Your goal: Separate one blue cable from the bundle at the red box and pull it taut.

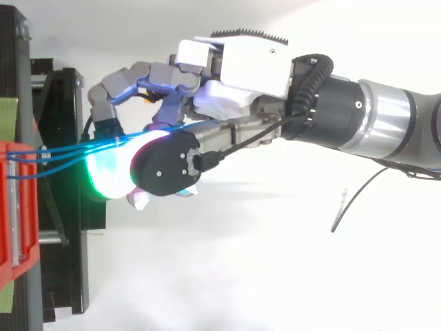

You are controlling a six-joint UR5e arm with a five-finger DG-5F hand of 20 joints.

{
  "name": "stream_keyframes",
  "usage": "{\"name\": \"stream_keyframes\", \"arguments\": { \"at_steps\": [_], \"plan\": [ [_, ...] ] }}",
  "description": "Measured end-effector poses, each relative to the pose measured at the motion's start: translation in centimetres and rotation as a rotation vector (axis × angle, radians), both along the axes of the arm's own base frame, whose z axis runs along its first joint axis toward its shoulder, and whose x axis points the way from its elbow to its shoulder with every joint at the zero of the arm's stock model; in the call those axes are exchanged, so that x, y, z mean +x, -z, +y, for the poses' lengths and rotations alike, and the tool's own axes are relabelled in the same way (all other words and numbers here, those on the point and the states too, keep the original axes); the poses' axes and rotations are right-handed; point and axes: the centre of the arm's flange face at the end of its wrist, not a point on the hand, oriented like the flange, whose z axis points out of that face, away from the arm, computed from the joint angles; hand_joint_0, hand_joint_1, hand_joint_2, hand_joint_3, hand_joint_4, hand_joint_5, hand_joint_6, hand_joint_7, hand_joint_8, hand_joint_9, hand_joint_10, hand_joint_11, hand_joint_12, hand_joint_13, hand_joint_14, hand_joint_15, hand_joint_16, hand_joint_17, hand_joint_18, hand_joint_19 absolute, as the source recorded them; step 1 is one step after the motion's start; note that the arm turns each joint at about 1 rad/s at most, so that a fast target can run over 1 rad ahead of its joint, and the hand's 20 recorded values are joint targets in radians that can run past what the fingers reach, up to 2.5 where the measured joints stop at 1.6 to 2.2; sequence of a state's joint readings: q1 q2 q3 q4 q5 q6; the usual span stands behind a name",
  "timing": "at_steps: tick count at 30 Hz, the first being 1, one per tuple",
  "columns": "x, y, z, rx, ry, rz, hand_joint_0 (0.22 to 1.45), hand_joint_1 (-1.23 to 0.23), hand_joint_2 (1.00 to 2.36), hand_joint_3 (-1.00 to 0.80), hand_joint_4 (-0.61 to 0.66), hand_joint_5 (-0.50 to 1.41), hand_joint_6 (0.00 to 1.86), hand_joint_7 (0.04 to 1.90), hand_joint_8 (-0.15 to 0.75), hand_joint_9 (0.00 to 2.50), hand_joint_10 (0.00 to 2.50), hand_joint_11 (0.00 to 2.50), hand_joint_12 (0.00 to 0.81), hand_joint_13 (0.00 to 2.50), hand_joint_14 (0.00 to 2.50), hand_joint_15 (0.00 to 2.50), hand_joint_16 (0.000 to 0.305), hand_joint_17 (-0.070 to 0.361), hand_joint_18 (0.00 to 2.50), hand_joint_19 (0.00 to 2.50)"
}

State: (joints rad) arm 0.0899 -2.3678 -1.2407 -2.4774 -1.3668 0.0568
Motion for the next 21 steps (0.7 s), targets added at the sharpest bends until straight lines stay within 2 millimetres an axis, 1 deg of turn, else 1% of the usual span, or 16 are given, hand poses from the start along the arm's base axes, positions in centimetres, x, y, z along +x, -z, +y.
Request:
{"name": "stream_keyframes", "arguments": {
  "at_steps": [1,3,5,8,10,13,21],
  "plan": [
    [0.00,0.01,-0.02,0.000,0.000,0.000,0.45,-0.48,1.00,-0.50,0.08,-0.12,0.73,1.23,0.346,1.38,0.03,1.43,0.452,1.09,0.03,0.71,0.065,0.147,1.03,0.84],
    [-0.01,0.00,-0.02,0.000,0.000,0.000,0.52,-0.37,1.00,-0.50,0.06,-0.12,0.73,1.26,0.310,1.40,0.03,1.47,0.424,1.10,0.03,0.73,0.059,0.132,0.99,0.89],
    [-0.01,0.02,-0.02,0.000,0.000,0.000,0.58,-0.34,1.00,-0.50,0.05,-0.12,0.73,1.27,0.292,1.41,0.03,1.51,0.412,1.09,0.03,0.74,0.055,0.123,0.97,0.91],
    [-0.01,0.03,-0.01,-0.004,0.001,0.001,0.61,-0.36,1.00,-0.49,0.05,-0.12,0.73,1.27,0.289,1.41,0.04,1.50,0.409,1.09,0.03,0.74,0.054,0.122,0.96,0.91],
    [-0.01,0.02,-0.01,-0.011,0.002,0.002,0.60,-0.38,1.00,-0.47,0.05,-0.12,0.72,1.27,0.284,1.41,0.03,1.51,0.409,1.09,0.03,0.74,0.054,0.123,0.96,0.91],
    [-0.01,0.04,-0.07,-0.037,0.010,0.005,0.58,-0.37,1.00,-0.50,0.05,-0.12,0.71,1.27,0.289,1.40,0.03,1.50,0.414,1.09,0.03,0.74,0.055,0.124,0.97,0.91],
    [-0.35,0.51,-0.89,-0.132,0.069,0.030,0.54,-0.36,1.00,-0.50,0.06,-0.12,0.71,1.26,0.304,1.40,0.03,1.49,0.426,1.10,0.03,0.74,0.057,0.129,0.99,0.90]
  ]
}}
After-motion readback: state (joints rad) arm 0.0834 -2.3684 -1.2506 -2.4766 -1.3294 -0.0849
